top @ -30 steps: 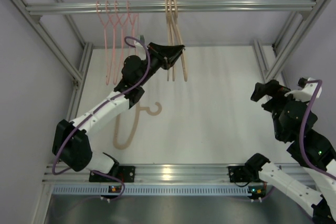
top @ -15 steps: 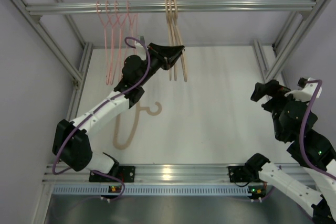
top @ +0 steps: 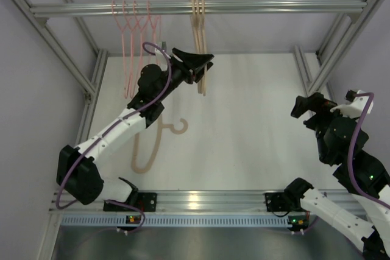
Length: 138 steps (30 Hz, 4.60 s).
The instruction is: Organize the hangers
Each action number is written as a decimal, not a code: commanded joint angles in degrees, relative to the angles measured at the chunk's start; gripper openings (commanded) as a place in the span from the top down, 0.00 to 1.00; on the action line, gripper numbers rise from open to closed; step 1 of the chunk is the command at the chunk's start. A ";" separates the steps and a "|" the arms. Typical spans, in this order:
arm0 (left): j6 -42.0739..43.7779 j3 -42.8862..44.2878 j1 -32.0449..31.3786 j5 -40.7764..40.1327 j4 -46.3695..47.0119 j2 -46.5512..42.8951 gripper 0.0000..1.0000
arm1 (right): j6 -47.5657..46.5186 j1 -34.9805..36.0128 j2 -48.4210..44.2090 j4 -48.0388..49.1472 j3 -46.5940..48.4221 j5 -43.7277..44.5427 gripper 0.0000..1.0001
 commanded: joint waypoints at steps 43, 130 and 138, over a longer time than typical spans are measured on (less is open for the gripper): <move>29.52 4.84 -3.67 -2.47 -32.67 -13.85 0.33 | 3.38 -0.85 0.39 0.17 -0.98 -1.47 0.01; 28.29 -37.35 -0.16 -32.10 -45.34 -3.05 0.44 | 2.59 -0.85 -7.08 4.66 -12.67 -8.33 0.01; 29.00 -38.05 -0.25 -27.62 -45.34 -4.01 0.74 | 3.38 -0.85 -7.34 4.48 -12.49 -8.85 0.01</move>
